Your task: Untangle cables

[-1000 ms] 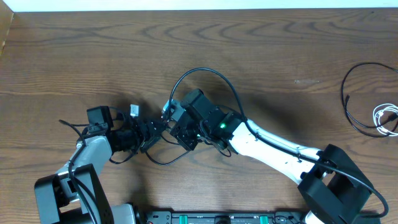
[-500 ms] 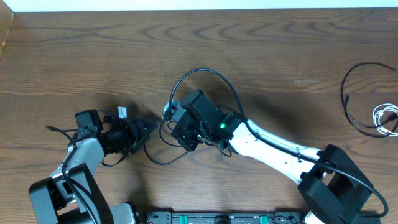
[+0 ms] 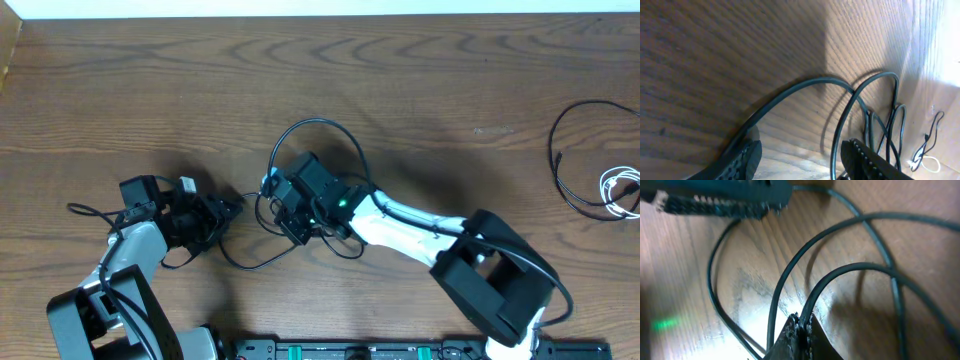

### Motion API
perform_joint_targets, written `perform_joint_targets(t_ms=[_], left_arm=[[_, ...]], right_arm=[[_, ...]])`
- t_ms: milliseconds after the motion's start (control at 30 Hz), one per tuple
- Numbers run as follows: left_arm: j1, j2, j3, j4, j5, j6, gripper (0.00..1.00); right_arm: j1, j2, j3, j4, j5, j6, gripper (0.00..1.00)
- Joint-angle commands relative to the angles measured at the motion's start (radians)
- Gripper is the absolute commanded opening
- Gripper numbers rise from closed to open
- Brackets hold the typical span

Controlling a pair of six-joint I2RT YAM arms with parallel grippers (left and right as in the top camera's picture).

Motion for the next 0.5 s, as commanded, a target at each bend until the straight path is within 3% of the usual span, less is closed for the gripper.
perform_joint_targets(t_ms=[0, 200, 333, 467], left_arm=[[0.003, -0.039, 0.016, -0.022, -0.064, -0.002, 0.58], [0.003, -0.222, 0.068, -0.146, -0.071, -0.003, 0.59], [0.002, -0.337, 0.113, -0.293, -0.232, -0.029, 0.59], [0.002, -0.359, 0.113, -0.443, -0.497, -0.058, 0.57]], right_arm=[[0.008, 0.037, -0.005, 0.0, -0.013, 0.014, 0.01], [0.008, 0.055, -0.005, 0.004, -0.013, 0.013, 0.04], [0.008, 0.055, -0.005, 0.013, -0.013, 0.014, 0.19], [0.008, 0.055, -0.005, 0.005, -0.033, 0.014, 0.45]])
